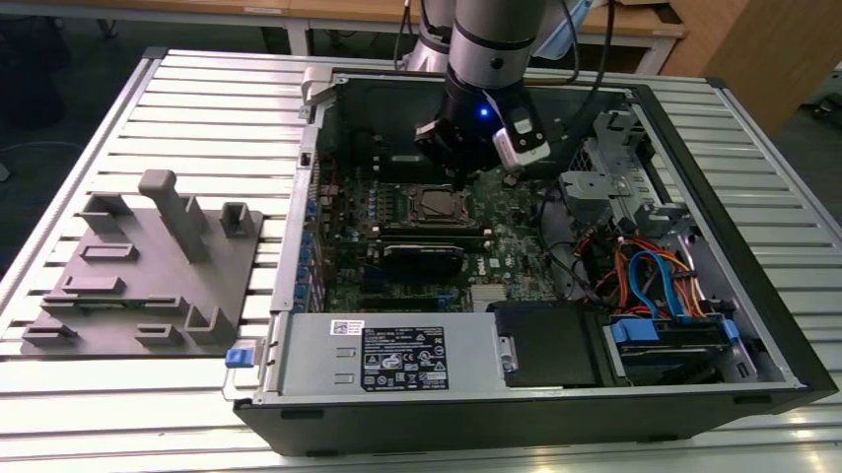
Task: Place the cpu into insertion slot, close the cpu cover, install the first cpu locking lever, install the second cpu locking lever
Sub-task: 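Install the second cpu locking lever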
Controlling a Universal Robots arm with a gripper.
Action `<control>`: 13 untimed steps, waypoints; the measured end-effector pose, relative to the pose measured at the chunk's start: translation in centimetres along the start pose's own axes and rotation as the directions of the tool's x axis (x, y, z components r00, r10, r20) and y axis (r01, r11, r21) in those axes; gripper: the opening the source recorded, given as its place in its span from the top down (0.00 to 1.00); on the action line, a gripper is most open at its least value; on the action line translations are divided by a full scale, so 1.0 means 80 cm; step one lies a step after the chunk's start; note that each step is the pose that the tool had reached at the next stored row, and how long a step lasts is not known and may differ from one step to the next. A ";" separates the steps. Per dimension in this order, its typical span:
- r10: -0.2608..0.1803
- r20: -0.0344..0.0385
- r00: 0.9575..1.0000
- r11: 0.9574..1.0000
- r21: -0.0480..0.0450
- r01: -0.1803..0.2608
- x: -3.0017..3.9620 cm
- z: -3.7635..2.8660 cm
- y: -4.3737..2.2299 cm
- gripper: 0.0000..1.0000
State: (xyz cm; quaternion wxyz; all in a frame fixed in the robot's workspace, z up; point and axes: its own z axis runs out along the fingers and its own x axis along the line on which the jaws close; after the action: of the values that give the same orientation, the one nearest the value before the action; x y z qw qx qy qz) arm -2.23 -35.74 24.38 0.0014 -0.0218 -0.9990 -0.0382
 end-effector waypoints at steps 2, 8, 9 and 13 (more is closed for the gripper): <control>0.000 0.000 1.000 1.000 0.000 0.000 0.0000 0.0000 -0.0001 0.90; 0.000 0.000 1.000 1.000 0.000 0.000 -0.0001 -0.0002 -0.0024 0.90; 0.000 0.000 1.000 1.000 0.000 0.000 -0.0002 -0.0003 -0.0032 0.90; 0.000 0.000 1.000 1.000 0.000 0.000 -0.0004 -0.0006 -0.0087 0.90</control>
State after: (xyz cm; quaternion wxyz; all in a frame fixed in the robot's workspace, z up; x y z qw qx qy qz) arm -2.23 -36.44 24.38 0.0014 -0.0218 -0.9990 -0.0382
